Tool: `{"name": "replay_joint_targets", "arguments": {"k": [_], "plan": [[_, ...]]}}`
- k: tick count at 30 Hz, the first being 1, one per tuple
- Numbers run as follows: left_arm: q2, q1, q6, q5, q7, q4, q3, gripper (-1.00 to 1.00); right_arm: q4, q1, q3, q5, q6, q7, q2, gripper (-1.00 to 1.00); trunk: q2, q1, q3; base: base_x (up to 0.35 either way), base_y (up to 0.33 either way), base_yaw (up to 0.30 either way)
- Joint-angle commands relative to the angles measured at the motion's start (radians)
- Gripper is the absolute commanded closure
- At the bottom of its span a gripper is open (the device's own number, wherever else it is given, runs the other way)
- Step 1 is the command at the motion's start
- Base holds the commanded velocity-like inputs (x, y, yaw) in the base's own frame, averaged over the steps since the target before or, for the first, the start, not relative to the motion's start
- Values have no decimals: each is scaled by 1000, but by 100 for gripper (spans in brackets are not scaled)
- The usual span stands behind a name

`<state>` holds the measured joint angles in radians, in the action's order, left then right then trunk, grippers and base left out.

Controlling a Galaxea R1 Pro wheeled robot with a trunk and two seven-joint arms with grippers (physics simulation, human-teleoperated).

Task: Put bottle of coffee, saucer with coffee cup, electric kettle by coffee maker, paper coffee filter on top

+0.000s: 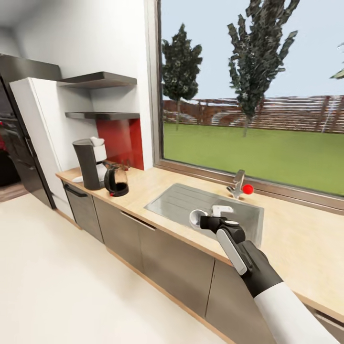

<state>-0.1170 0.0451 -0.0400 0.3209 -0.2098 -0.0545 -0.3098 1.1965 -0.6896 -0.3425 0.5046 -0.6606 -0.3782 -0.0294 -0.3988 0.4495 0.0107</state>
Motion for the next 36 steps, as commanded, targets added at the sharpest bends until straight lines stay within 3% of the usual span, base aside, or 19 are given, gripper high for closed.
{"name": "replay_joint_targets", "arguments": {"k": [1,6,11,12,13,18,36], "plan": [[0,1,-4,10,-2,-1,-7,-100,1,-1,-3,12,-1,-7,-1,100,-1,0,0,0,0,234],[0,1,15,10,-2,-1,-7,-100,1,-1,-3,12,-1,-7,-1,100,-1,0,-5,0,0,234],[9,1,138,-6,-2,-1,-8,-100,0,-1,-3,12,-1,-7,-1,100,-1,0,-9,0,0,234],[11,2,175,-86,-1,-1,-7,-100,0,-1,-3,12,-1,-7,0,100,-1,0,-10,0,0,234],[11,2,178,-117,-1,-1,-6,-100,0,-1,-3,12,-1,-7,0,100,-1,0,-11,0,0,234],[10,2,180,-174,0,-1,-4,-100,0,-1,-3,12,-1,-7,0,100,-1,0,-16,9,3,234],[10,2,178,-177,0,-1,-3,-100,0,-1,-4,13,-1,-7,1,100,-1,0,-22,186,221,263]]}}
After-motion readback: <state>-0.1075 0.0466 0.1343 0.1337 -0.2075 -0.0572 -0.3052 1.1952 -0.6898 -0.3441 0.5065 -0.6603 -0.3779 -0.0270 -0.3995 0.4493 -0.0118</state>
